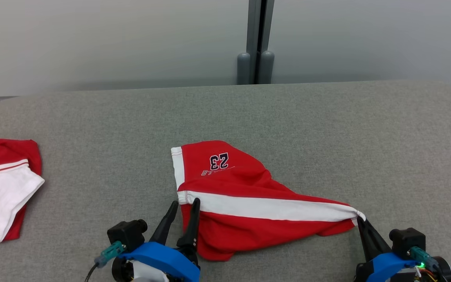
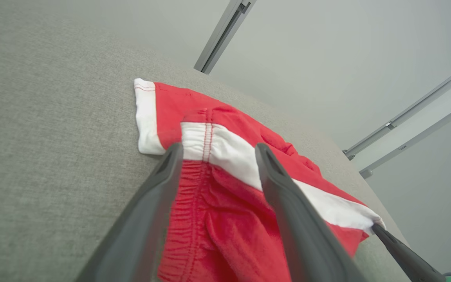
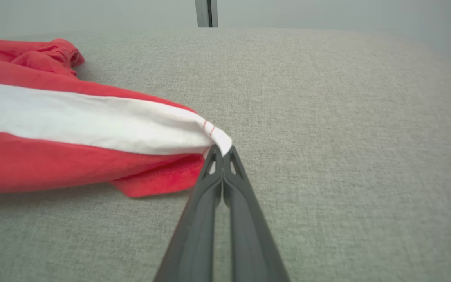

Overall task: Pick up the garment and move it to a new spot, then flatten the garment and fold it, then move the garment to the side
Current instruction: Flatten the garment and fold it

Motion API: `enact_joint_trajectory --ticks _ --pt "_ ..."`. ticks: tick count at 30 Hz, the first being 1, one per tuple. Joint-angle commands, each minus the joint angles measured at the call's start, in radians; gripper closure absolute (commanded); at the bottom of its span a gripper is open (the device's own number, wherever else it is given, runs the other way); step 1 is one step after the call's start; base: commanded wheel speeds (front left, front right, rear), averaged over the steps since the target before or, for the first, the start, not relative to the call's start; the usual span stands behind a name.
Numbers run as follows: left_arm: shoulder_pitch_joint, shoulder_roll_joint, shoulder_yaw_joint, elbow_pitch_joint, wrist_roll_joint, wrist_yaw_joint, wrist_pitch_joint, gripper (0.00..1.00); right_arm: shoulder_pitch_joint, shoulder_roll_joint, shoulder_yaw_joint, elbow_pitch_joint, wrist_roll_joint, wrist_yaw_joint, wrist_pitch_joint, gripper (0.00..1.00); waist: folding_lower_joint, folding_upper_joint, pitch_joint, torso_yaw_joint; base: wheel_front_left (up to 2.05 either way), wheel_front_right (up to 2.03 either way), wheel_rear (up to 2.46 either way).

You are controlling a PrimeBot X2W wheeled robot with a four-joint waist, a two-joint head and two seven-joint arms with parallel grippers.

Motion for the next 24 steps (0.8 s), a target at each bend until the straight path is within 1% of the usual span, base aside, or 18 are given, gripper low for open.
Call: enact_joint_trajectory --ticks 1,4,8,12,19,20,21,22,23,24 --pt "-0.016 0.015 -0.007 0.004 -0.008 -0.008 -0.003 0.00 -0.007 -0.003 -0.002 0.001 0.000 0.000 -0.004 1.00 -0.0001 0.0000 0.002 -0.001 0.00 0.00 0.00" --pt "-0.047 0.039 -0.032 0.017 -0.057 -0.008 -0.003 0.00 -0.014 -0.003 -0.001 0.001 0.005 0.000 -0.004 1.00 -0.0001 0.0000 0.013 -0.007 0.00 0.00 0.00" --pt "-0.070 0.054 -0.050 0.028 -0.114 -0.008 -0.003 0.00 -0.021 -0.008 -0.001 -0.003 0.009 0.000 -0.004 1.00 -0.0001 0.0000 0.025 -0.013 0.00 0.00 0.00" --pt "-0.086 0.074 -0.082 0.015 -0.145 -0.008 -0.003 0.00 -0.022 -0.010 0.001 -0.008 0.011 0.000 -0.004 1.00 -0.0001 0.0000 0.035 -0.016 0.00 0.00 0.00" --pt "-0.092 0.077 -0.112 0.002 -0.186 -0.008 -0.003 0.00 -0.031 -0.006 0.012 -0.017 0.016 0.000 -0.004 1.00 -0.0001 0.0000 0.046 -0.014 0.00 0.00 0.00" --pt "-0.095 0.077 -0.121 0.001 -0.195 -0.008 -0.003 0.02 -0.032 -0.006 0.013 -0.019 0.016 0.000 -0.004 1.00 -0.0001 0.0000 0.048 -0.014 0.00 0.00 0.00" --pt "-0.100 0.077 -0.124 -0.002 -0.204 -0.008 -0.003 0.18 -0.032 -0.006 0.014 -0.020 0.018 0.000 -0.004 1.00 -0.0001 0.0000 0.049 -0.013 0.00 0.00 0.00" --pt "-0.105 0.077 -0.120 -0.005 -0.208 -0.008 -0.003 0.60 -0.032 -0.006 0.015 -0.020 0.019 0.000 -0.004 1.00 -0.0001 0.0000 0.050 -0.012 0.00 0.00 0.00" --pt "-0.107 0.078 -0.116 -0.007 -0.207 -0.008 -0.003 0.76 -0.034 -0.006 0.017 -0.021 0.021 0.000 -0.004 1.00 -0.0001 0.0000 0.051 -0.012 0.00 0.00 0.00" --pt "-0.107 0.078 -0.113 -0.010 -0.202 -0.008 -0.003 1.00 -0.035 -0.007 0.018 -0.022 0.023 0.000 -0.004 1.00 -0.0001 0.0000 0.051 -0.012 0.00 0.00 0.00"
